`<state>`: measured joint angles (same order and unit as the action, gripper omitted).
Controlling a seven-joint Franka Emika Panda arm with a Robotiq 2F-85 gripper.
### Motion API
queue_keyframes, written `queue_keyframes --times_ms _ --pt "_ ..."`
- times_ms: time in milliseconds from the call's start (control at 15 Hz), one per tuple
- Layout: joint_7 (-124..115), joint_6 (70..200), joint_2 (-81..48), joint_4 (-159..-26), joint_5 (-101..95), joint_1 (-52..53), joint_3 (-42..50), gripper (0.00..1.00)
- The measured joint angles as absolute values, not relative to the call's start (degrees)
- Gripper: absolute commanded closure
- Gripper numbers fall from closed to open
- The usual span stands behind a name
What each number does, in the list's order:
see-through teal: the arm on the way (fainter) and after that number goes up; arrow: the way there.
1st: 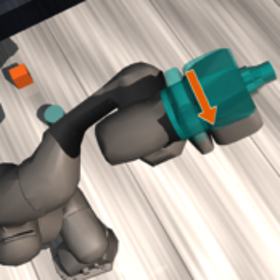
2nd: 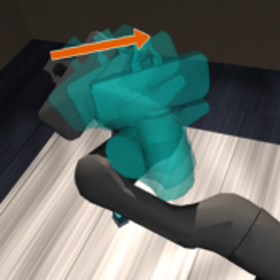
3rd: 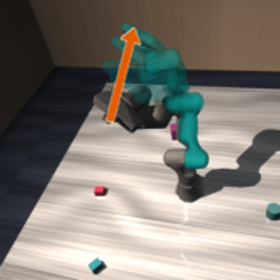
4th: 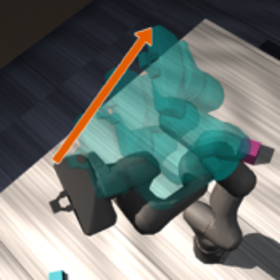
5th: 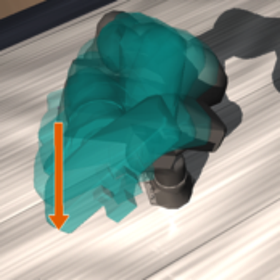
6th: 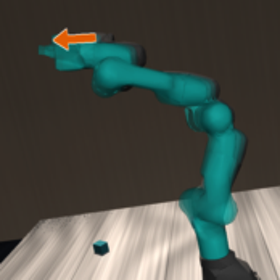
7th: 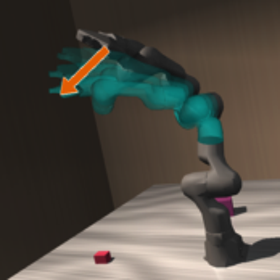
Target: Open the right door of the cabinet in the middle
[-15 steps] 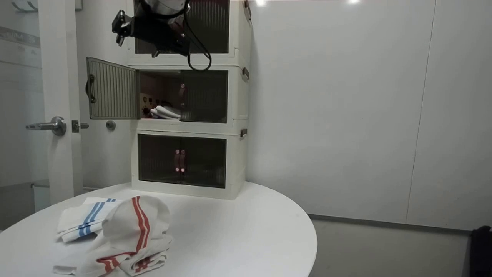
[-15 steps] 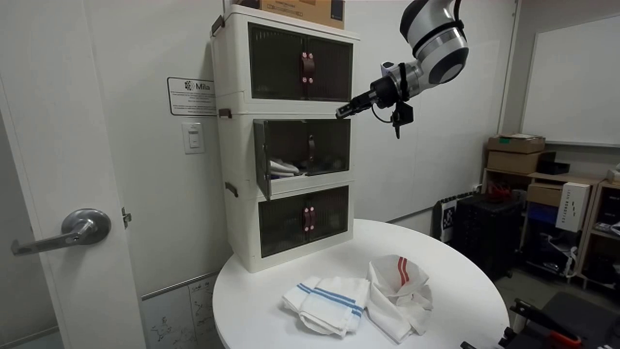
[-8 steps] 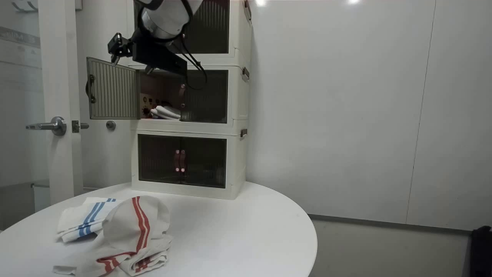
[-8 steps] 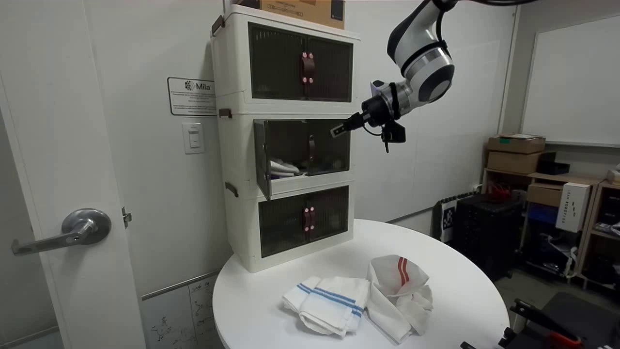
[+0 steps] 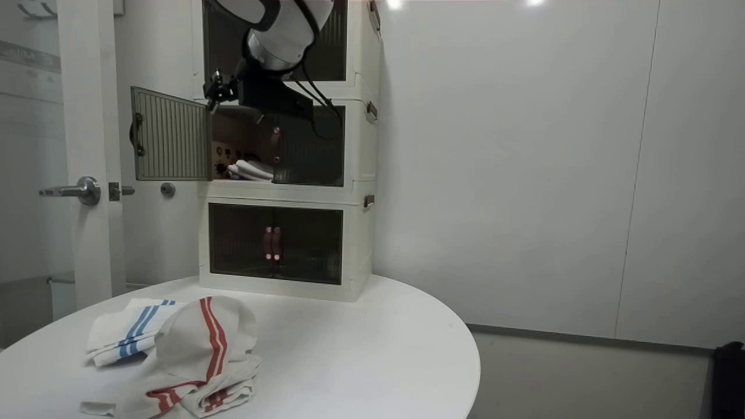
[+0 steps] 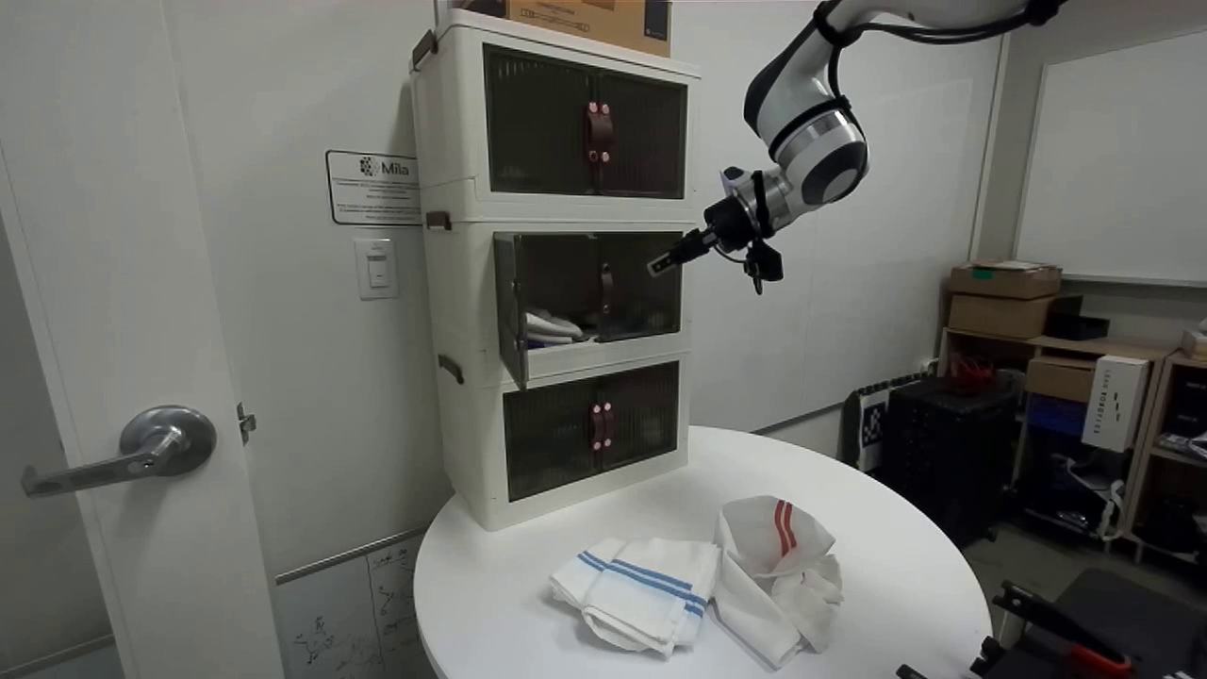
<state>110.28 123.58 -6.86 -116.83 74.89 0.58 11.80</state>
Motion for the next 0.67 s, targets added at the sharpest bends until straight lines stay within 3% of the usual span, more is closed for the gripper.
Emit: queue_keyframes --times_ms 667 --pt "98.54 135.54 -15.67 -107.19 69.28 -1.43 7.21 0.0"
